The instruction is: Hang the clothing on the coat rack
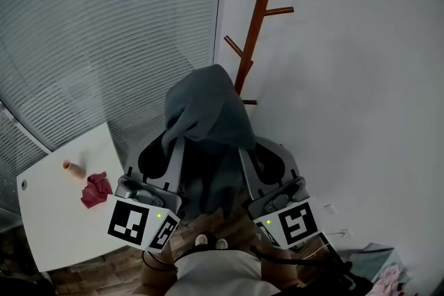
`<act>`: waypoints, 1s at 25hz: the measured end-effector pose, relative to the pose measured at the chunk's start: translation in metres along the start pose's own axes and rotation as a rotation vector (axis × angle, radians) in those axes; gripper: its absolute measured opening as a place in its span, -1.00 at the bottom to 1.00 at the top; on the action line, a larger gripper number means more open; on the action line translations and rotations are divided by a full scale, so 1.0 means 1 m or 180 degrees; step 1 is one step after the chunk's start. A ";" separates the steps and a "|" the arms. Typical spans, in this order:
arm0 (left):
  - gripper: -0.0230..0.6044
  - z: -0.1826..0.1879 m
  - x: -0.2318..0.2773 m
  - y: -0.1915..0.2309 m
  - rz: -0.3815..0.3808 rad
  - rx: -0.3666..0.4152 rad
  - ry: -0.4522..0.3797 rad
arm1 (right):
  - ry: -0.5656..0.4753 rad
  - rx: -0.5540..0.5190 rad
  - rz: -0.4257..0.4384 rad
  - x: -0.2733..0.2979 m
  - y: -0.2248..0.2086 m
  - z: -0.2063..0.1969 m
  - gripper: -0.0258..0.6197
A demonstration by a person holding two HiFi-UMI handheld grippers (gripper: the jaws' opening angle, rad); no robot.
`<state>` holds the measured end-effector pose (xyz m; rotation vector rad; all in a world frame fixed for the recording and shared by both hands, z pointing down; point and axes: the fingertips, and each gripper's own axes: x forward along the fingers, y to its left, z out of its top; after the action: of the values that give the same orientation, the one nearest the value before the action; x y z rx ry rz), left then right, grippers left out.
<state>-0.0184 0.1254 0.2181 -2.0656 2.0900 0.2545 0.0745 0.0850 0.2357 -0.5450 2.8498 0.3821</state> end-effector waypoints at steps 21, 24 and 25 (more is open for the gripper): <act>-0.78 -0.027 -0.003 0.043 -0.0087 -0.0256 0.0038 | 0.0196 -0.0006 -0.0077 0.030 0.026 -0.026 -0.83; -0.78 -0.033 0.007 0.054 -0.0040 -0.0260 0.0051 | 0.0186 0.0012 -0.0026 0.043 0.020 -0.034 -0.83; -0.78 -0.035 0.012 0.058 -0.0022 -0.0243 0.0058 | 0.0178 0.0033 -0.0001 0.049 0.017 -0.037 -0.83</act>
<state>-0.0773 0.1058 0.2479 -2.1253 2.1151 0.3205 0.0177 0.0738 0.2614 -0.5626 2.9034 0.3575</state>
